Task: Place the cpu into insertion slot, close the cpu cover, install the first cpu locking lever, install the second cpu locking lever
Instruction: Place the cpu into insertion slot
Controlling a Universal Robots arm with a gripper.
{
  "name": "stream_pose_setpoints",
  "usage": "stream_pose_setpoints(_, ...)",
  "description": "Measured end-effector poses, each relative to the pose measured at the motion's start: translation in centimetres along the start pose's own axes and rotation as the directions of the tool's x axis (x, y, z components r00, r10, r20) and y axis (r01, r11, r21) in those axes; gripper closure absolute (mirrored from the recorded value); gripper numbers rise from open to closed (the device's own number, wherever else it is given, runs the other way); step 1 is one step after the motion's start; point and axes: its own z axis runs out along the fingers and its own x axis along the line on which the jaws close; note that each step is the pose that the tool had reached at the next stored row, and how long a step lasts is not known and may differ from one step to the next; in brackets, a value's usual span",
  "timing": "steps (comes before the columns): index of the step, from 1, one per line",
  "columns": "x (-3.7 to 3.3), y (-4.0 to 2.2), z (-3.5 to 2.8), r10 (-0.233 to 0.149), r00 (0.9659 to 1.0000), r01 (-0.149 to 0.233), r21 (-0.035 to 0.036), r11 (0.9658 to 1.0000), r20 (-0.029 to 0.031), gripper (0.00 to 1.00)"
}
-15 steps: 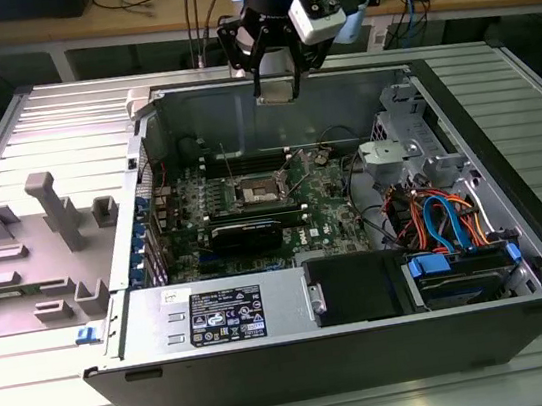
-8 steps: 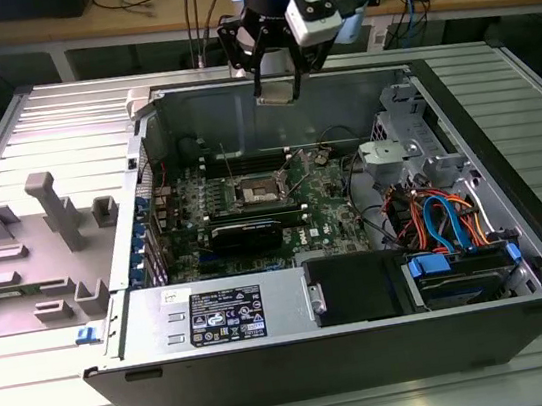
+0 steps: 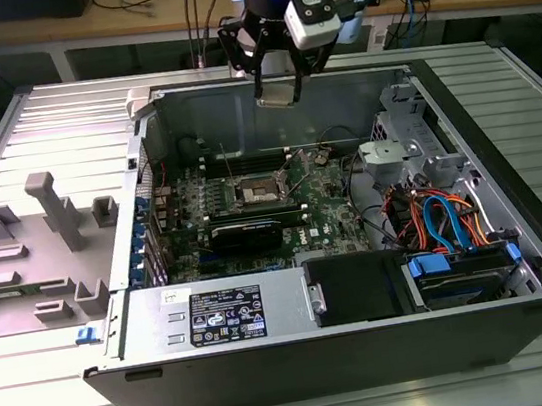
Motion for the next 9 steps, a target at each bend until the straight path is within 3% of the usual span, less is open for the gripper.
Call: stream_pose_setpoints(9, 0.0, -0.02, 0.01, 0.015, 0.9999, -0.015, -0.0004, 0.9999, 0.0013, 0.46)
